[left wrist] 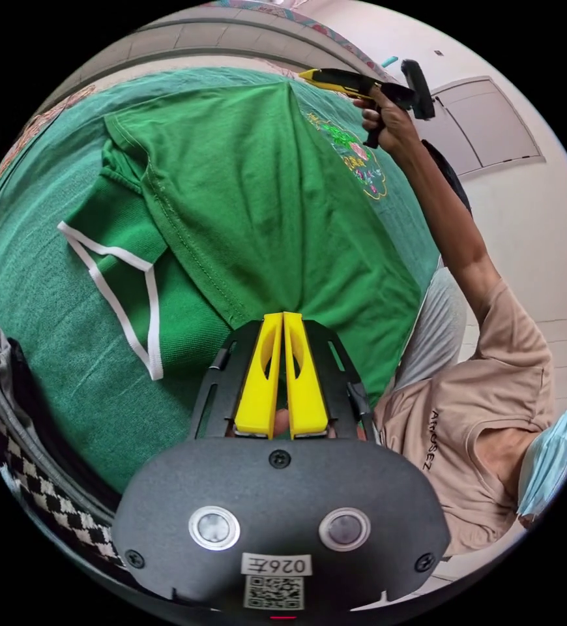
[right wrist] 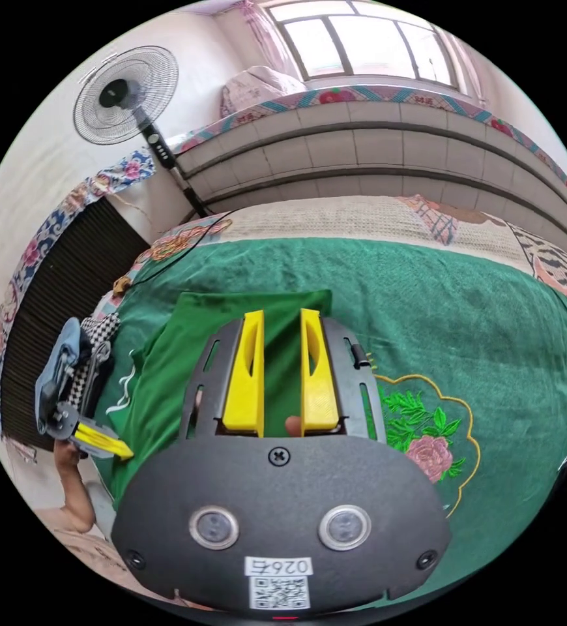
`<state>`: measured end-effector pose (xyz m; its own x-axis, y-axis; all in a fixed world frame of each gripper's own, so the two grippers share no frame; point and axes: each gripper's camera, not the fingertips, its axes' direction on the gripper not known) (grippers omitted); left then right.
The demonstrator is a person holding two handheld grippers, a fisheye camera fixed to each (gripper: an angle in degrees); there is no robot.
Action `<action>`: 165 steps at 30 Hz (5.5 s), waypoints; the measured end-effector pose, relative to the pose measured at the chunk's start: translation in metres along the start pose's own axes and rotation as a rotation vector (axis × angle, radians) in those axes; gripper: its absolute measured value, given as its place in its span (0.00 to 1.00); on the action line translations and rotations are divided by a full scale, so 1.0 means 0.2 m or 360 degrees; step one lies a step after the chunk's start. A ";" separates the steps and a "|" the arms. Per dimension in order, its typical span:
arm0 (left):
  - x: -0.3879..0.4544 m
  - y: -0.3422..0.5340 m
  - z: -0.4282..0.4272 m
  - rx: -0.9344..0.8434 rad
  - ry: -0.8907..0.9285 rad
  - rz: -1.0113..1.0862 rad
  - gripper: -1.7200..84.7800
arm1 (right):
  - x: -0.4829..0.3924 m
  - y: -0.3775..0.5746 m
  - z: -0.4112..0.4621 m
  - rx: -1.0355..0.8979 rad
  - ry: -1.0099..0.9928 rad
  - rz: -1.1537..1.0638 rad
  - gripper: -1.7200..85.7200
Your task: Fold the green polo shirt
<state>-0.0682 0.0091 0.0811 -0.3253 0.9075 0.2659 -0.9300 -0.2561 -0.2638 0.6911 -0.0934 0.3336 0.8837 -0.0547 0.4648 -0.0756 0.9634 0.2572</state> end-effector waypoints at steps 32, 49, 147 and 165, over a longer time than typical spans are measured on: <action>0.44 0.21 -1.17 0.0390 0.0477 0.0420 0.01 | -1.67 1.31 -0.81 -0.0428 0.0059 -0.0630 0.01; 1.37 1.97 -2.12 0.1710 0.0125 0.0490 0.01 | -1.90 2.31 -1.95 0.0324 0.0094 -0.0825 0.01; 2.61 0.45 -0.94 0.0280 -0.1233 0.0716 0.18 | -1.53 3.12 -0.71 0.0028 0.0716 -0.1214 0.01; 2.64 0.60 -0.75 0.0094 -0.1520 0.0592 0.02 | -1.41 3.26 -0.55 -0.0167 0.0670 -0.1336 0.01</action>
<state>-0.3255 0.5069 0.0511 -0.5714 0.1300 0.8103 -0.7409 -0.5064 -0.4412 0.4439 0.5796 0.2769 0.7261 -0.6616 -0.1872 0.6849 0.6719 0.2819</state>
